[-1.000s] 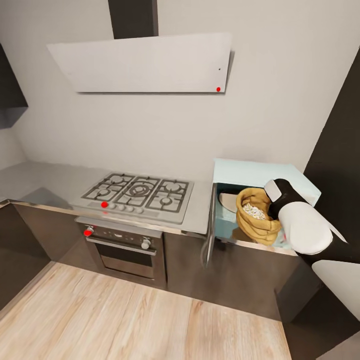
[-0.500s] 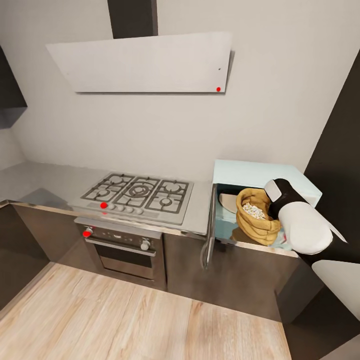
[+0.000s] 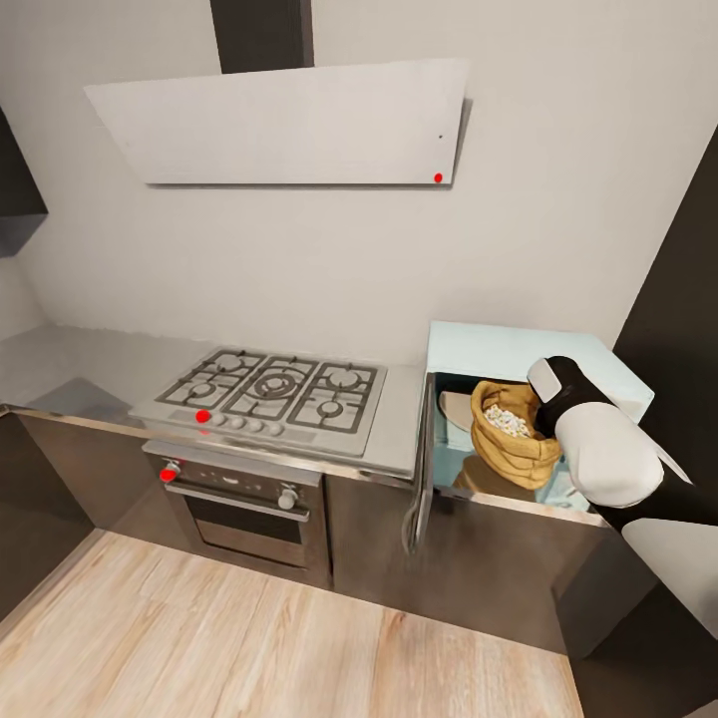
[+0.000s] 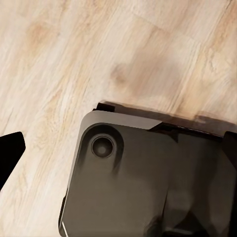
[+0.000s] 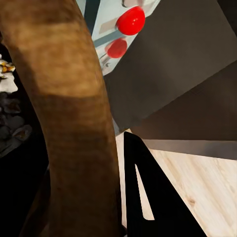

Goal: In the kitchen, take the popcorn bag from the countertop, put it into the microwave, and heat it until the popcorn is cooked so the cooked popcorn ends up inside the bag.

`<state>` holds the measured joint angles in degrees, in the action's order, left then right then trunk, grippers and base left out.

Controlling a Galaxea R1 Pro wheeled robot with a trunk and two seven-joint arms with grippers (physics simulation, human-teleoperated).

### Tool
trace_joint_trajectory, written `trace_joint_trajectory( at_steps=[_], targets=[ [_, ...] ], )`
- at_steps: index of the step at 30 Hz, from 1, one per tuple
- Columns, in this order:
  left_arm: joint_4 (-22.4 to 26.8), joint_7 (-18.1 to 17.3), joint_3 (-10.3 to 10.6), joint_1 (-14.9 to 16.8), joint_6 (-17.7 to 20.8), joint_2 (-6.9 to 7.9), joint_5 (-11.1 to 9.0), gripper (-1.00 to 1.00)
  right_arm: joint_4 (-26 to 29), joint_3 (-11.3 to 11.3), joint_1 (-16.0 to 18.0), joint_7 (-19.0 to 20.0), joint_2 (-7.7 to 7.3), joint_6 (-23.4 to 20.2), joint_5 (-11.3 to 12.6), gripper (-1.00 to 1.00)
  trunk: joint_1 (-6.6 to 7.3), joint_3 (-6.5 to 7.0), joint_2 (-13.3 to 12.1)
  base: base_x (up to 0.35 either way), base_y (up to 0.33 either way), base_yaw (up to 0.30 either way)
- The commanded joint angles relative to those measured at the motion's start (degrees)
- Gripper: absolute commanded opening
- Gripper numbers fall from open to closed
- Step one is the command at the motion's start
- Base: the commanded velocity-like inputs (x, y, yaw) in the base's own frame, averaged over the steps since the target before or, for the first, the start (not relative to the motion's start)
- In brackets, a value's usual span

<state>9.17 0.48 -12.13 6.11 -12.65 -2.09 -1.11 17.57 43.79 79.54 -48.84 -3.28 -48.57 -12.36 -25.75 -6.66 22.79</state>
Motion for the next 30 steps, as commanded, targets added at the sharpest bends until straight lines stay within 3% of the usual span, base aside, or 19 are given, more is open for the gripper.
trace_joint_trajectory(
  at_steps=[1, 8, 30],
  targets=[
    [0.0, 0.0, -0.1, 0.0, -0.2, -0.02, -0.1, 1.00, 0.0, 0.4, 0.1, 0.1, 0.03, -0.3, -0.6, -1.00, -0.03, -0.13, 0.1, 0.034, 0.000, 0.000],
    [0.0, 0.0, -0.1, 0.0, -0.2, -0.01, -0.1, 1.00, 0.0, 0.4, 0.1, 0.1, 0.03, -0.3, -0.6, -1.00, -0.03, -0.13, 0.1, 0.215, -0.047, 0.000],
    [0.0, 0.0, -0.1, 0.0, -0.2, -0.02, -0.1, 1.00, -0.1, 0.4, 0.1, 0.1, 0.03, -0.4, -0.6, -1.00, -0.03, -0.13, 0.1, 0.050, -0.001, 0.000]
  ],
)
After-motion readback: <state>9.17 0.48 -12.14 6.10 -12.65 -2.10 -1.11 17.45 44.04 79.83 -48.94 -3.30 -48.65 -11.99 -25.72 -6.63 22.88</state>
